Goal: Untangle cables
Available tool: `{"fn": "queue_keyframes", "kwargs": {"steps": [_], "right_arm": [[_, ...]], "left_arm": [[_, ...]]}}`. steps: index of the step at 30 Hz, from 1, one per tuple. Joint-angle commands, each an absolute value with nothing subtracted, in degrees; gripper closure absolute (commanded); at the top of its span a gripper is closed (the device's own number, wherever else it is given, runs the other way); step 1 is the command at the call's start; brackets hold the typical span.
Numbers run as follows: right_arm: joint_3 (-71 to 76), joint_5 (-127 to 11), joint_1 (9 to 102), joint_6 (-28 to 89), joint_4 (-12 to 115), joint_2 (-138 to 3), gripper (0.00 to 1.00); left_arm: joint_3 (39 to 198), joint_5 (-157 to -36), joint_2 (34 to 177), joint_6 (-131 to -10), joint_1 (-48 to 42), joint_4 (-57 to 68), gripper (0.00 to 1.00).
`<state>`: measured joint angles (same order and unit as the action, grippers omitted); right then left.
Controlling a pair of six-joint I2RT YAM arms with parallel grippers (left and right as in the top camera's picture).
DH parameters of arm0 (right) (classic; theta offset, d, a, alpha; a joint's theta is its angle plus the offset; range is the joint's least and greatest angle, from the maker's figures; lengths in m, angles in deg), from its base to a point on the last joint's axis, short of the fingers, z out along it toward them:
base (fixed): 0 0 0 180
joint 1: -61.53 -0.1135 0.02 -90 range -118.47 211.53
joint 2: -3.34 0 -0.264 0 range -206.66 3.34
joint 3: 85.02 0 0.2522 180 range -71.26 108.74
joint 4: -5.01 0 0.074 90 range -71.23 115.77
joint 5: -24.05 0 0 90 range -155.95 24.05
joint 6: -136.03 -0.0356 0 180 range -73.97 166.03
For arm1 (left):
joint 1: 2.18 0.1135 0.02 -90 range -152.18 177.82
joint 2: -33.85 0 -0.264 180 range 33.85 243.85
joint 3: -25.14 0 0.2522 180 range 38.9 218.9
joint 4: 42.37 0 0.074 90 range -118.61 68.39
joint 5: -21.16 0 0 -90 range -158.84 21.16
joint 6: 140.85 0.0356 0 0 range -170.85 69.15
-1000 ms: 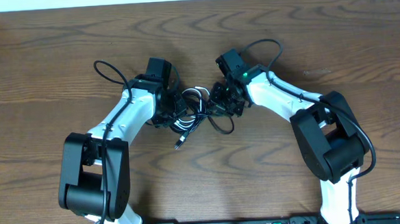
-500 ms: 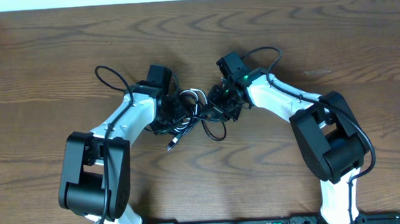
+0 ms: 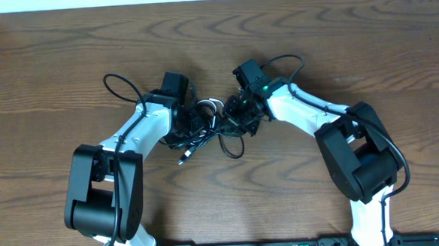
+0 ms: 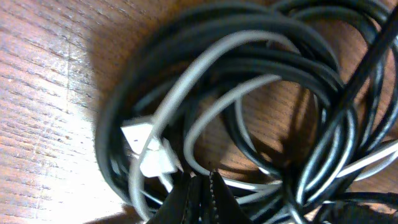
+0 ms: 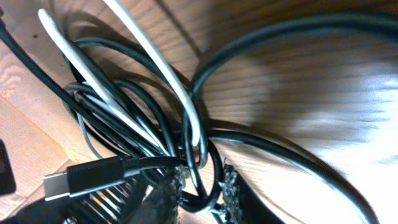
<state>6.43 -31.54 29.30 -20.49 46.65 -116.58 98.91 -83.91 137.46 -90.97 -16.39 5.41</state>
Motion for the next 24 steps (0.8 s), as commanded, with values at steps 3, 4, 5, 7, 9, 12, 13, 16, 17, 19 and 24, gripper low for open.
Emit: {"fn": "queue_keyframes", "kwargs": {"steps": [3, 4, 5, 7, 9, 12, 13, 16, 17, 19, 24], "right_arm": [[4.99, -34.16, 26.92, -24.4, 42.17, -115.07, 0.87], [4.95, -35.15, 26.78, -24.67, 42.09, -115.07, 0.91], [4.92, -36.26, 26.74, -24.67, 42.09, -115.07, 0.96], [4.92, -37.16, 26.7, -24.67, 42.06, -115.07, 0.99], [4.92, -37.11, 26.7, -24.67, 41.84, -115.07, 0.99], [4.92, -37.11, 26.7, -24.67, 41.45, -115.07, 0.99], [4.92, -37.11, 26.7, -24.64, 41.5, -115.07, 0.99], [4.9, -37.05, 26.59, -24.64, 41.78, -115.07, 0.91], [4.9, -37.09, 26.46, -24.64, 41.74, -115.07, 0.9], [4.9, -37.22, 26.08, -24.69, 41.63, -115.07, 0.9], [4.9, -38.01, 24.51, -26.02, 40.12, -115.07, 0.88]], "left_arm": [[98.26, -83.15, 138.03, -91.91, -16.42, 5.39, 0.92], [98.26, -83.15, 138.03, -91.91, -16.42, 5.39, 0.92], [98.26, -83.17, 138.03, -91.89, -16.42, 5.41, 0.92], [98.26, -83.17, 138.03, -91.89, -16.42, 5.44, 0.92], [98.26, -83.15, 138.03, -91.89, -16.42, 5.44, 0.92], [98.26, -83.15, 138.03, -91.87, -16.42, 5.44, 0.92], [98.26, -83.17, 138.03, -91.89, -16.42, 5.52, 0.92], [98.26, -83.15, 138.03, -91.89, -16.42, 5.94, 0.92], [98.26, -83.15, 138.03, -91.89, -16.42, 6.05, 0.92], [98.23, -83.12, 138.03, -91.89, -16.42, 6.05, 0.92], [98.23, -83.17, 138.8, -91.91, -16.42, 6.0, 0.92]]}}
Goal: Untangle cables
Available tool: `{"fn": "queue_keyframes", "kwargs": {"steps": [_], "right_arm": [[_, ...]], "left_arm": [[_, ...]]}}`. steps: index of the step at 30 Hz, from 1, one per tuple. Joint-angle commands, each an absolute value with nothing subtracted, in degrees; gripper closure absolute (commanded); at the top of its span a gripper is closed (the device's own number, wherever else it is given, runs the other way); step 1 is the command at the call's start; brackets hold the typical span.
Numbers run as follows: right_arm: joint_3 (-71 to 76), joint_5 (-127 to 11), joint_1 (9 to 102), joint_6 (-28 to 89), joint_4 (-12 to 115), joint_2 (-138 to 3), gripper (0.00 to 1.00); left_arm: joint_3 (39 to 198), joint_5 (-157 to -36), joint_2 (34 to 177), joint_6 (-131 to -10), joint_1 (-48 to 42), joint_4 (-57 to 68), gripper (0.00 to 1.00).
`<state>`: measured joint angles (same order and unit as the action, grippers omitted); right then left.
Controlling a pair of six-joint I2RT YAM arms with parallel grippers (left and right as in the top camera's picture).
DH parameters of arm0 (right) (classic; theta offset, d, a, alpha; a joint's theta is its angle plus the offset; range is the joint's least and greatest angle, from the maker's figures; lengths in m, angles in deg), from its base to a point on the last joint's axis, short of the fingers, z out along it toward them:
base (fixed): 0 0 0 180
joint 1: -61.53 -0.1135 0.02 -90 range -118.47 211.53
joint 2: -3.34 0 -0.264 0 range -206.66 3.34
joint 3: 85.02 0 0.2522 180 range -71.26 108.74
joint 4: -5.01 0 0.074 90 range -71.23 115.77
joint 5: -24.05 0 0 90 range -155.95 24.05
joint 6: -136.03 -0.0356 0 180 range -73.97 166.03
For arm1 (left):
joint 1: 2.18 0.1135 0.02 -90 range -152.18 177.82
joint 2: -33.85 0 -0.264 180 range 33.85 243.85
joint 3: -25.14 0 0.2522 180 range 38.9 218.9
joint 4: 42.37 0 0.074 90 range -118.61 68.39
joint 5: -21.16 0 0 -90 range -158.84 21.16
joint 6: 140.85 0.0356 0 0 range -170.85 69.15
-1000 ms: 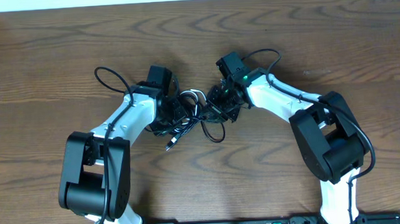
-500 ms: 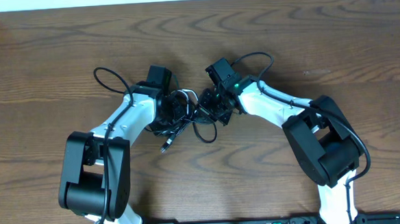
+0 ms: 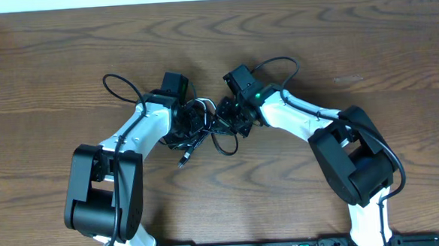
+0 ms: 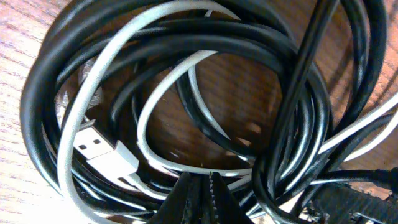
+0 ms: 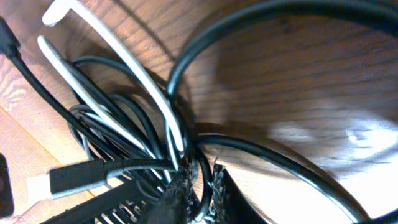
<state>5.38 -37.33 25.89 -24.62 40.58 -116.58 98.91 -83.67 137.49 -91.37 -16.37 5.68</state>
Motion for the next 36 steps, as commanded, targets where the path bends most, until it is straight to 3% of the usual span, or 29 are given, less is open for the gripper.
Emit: {"fn": "queue_keyframes", "kwargs": {"steps": [1, 9, 13, 21, 36], "right_arm": [[4.9, -38.07, 24.12, -26.41, 39.92, -115.07, 0.85], [4.9, -39.5, 23.18, -27.27, 38.81, -115.07, 0.83], [4.9, -39.56, 23.18, -27.27, 36.45, -115.07, 0.99], [4.9, -40.7, 23.9, -13.69, 30.85, -115.07, 0.99], [4.9, -22.97, 30.37, -2.96, 24.93, -115.07, 0.99]], "left_arm": [[98.23, -83.32, 139.15, -91.91, -16.42, 6.03, 0.92], [98.26, -87.41, 142.84, -91.85, -16.42, 5.04, 0.92], [98.26, -89.92, 142.78, -90.56, -16.42, 3.08, 0.92], [98.26, -91.36, 142.78, -83.82, -16.42, 2.38, 0.92], [98.26, -91.32, 142.51, -79.74, -16.39, 2.38, 0.93]]}}
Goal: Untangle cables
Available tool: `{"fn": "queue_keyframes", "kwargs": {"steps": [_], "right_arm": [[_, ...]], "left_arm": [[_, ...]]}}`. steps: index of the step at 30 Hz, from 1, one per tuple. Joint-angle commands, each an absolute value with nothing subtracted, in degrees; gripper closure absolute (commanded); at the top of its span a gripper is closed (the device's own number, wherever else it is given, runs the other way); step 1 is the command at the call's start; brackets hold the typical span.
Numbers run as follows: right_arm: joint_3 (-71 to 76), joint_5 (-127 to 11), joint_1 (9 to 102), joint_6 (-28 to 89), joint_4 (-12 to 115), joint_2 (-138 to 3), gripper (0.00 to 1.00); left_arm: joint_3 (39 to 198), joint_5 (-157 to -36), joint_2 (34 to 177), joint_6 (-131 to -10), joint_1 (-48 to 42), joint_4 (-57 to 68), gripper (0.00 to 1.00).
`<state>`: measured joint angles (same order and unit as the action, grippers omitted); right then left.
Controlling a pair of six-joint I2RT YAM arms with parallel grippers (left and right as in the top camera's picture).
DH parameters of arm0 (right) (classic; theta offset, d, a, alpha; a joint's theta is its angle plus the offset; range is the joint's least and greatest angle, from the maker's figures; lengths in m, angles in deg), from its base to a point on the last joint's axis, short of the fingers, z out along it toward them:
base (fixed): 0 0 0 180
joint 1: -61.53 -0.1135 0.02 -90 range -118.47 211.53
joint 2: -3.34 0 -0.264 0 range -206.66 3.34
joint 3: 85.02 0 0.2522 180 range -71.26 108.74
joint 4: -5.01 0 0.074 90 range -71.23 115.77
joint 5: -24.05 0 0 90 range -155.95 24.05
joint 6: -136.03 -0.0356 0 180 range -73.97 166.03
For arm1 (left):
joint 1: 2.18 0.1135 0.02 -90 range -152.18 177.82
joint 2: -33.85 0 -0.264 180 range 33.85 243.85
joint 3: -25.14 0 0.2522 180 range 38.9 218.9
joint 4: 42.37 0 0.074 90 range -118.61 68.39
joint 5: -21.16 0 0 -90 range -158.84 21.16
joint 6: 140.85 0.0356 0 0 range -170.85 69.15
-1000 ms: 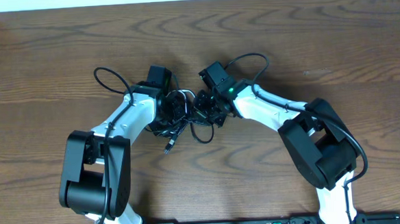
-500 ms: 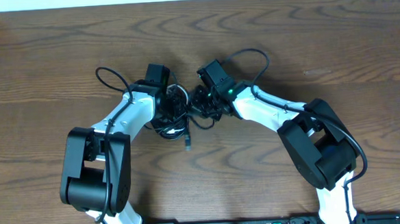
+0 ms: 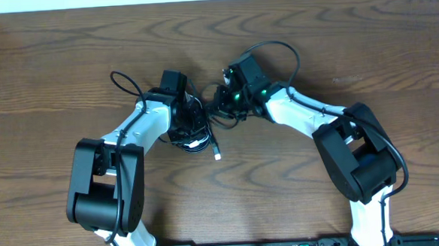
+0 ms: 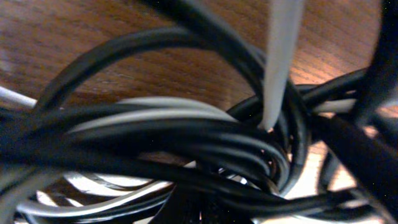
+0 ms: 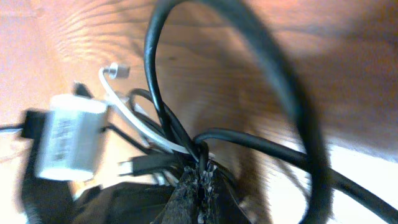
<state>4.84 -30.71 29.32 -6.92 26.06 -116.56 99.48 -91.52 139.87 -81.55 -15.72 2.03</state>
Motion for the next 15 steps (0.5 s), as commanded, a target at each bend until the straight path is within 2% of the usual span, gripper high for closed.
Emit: {"fn": "queue_keyframes", "kwargs": {"steps": [1, 9, 15], "right_arm": [[4.9, -22.23, 30.63, -2.96, 24.93, -115.07, 0.99], [4.9, -11.47, 34.41, 0.1, 21.36, -115.07, 0.99], [4.9, -8.41, 37.34, 1.04, 21.32, -115.07, 0.99]], "left_arm": [[98.26, -91.26, 142.36, -79.74, -16.39, 2.35, 0.92], [98.26, -84.33, 140.72, -82.03, -15.58, 2.79, 0.93], [98.26, -81.44, 140.72, -81.99, -14.95, 3.27, 0.93]]}}
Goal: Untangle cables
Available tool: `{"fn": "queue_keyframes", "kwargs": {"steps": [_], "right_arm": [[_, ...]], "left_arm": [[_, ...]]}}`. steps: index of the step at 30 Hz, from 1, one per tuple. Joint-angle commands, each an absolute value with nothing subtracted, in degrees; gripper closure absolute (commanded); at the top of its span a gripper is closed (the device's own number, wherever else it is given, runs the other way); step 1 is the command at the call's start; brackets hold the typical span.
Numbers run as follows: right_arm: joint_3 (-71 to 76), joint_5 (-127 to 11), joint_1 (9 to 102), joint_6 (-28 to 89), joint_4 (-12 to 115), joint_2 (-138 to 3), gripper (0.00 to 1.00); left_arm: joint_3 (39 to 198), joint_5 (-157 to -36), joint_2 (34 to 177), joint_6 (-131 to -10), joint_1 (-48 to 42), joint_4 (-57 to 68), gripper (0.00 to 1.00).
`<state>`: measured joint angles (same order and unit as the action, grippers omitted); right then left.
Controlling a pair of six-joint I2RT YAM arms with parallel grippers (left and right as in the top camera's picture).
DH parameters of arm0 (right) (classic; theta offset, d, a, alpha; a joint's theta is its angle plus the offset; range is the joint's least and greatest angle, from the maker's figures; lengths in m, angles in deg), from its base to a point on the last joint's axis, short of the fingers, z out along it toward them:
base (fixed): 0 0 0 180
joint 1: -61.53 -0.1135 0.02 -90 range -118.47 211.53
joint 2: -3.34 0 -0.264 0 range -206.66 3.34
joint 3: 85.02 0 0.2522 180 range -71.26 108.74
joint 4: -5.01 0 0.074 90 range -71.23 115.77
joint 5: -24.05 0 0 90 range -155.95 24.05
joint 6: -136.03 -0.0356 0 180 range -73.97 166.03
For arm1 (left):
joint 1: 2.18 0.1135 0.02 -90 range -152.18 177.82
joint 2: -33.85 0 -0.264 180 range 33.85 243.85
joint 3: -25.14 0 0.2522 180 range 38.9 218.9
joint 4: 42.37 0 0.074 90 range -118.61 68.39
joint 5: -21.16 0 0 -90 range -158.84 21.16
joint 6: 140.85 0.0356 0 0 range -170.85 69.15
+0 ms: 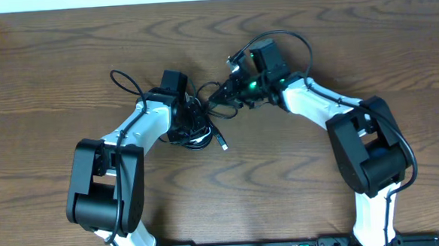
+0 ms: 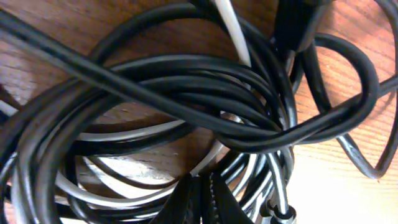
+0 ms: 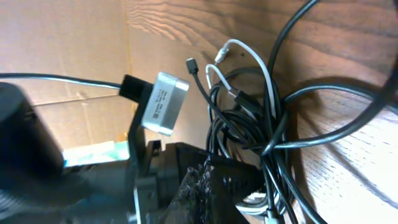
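A tangle of black and white cables (image 1: 196, 130) lies on the wooden table (image 1: 343, 177) left of centre; close up, its black loops (image 2: 186, 81) cross over a white strand (image 2: 231, 28). My left gripper (image 1: 188, 121) sits on the tangle, its jaws (image 2: 202, 190) shut among the strands. My right gripper (image 1: 225, 95) is just right of the tangle, shut, with black strands (image 1: 212, 102) running from it to the bundle. From the right wrist the bundle (image 3: 264, 134) hangs beside the right gripper (image 3: 204, 171). A black plug end (image 1: 222, 145) sticks out below.
Each wrist carries its own black camera lead, looping at the left (image 1: 123, 81) and above the right wrist (image 1: 286, 38). The left arm's silver camera box (image 3: 163, 102) shows in the right wrist view. A pale edge runs along the table's far side.
My right gripper has moved right, away from the tangle, still shut, and strands now stretch from it to the bundle. The plug end has shifted slightly up and right. The left gripper stays put.
At first both grippers met at a loose tangle in the middle, with loops spread toward the front. Then the right gripper stood closer in. Later the bundle lay compact under the left gripper. Now the right gripper is farther right, with strands drawn out.
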<state>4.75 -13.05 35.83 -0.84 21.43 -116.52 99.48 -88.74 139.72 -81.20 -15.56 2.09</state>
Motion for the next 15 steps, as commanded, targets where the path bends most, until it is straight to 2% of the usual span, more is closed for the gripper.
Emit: {"fn": "queue_keyframes", "kwargs": {"steps": [1, 5, 6, 7, 8, 15], "right_arm": [[4.9, -8.37, 37.6, 2.17, 21.3, -115.07, 0.99], [4.9, -10.14, 37.47, 4.1, 20.91, -115.07, 0.98], [4.9, -11.17, 37.12, 4.03, 20.84, -115.07, 0.94], [4.9, -13.66, 36.47, 3.62, 20.91, -115.07, 0.85], [4.9, -15.34, 35.99, 3.66, 20.95, -115.07, 0.79], [4.9, -31.54, 30.78, 3.66, 19.75, -115.27, 0.63]], "left_arm": [[98.26, -81.22, 140.72, -81.97, -14.95, 3.45, 0.93], [98.26, -81.25, 140.72, -81.94, -14.95, 3.47, 0.93], [98.26, -81.27, 140.72, -81.97, -14.95, 3.45, 0.92], [98.26, -81.29, 140.72, -81.97, -14.95, 3.43, 0.92], [98.26, -81.27, 140.72, -81.97, -14.95, 3.43, 0.92], [98.26, -81.42, 140.72, -81.99, -14.95, 3.25, 0.92]]}}
